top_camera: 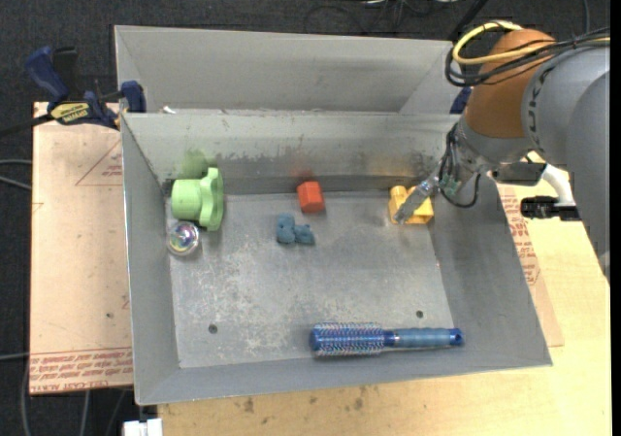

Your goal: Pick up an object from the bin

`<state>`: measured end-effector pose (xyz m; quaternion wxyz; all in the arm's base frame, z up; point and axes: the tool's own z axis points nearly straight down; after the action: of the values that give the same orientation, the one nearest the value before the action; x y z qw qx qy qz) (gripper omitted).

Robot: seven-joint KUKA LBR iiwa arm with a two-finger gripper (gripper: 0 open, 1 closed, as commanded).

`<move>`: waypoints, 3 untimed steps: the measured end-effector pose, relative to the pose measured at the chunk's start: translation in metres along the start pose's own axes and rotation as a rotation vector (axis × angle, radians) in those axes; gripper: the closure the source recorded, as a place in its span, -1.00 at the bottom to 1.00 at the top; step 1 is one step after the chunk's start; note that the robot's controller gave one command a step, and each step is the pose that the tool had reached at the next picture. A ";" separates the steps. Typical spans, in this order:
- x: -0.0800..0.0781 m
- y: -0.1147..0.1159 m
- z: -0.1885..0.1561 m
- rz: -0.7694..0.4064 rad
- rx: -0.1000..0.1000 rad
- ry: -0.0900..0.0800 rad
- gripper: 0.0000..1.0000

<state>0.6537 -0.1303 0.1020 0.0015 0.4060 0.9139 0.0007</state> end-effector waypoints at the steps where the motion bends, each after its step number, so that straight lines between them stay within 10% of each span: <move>1: -0.012 0.003 0.026 0.238 -0.018 0.002 -1.00; 2: -0.011 0.003 0.026 0.309 -0.018 0.002 -1.00; 3: -0.009 0.006 0.024 0.306 -0.019 0.007 1.00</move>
Offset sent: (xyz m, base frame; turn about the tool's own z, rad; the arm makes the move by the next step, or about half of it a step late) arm 0.0033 -0.0167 -0.0320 0.2493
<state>0.6644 -0.1325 0.0777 0.0023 0.5404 0.8413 0.0110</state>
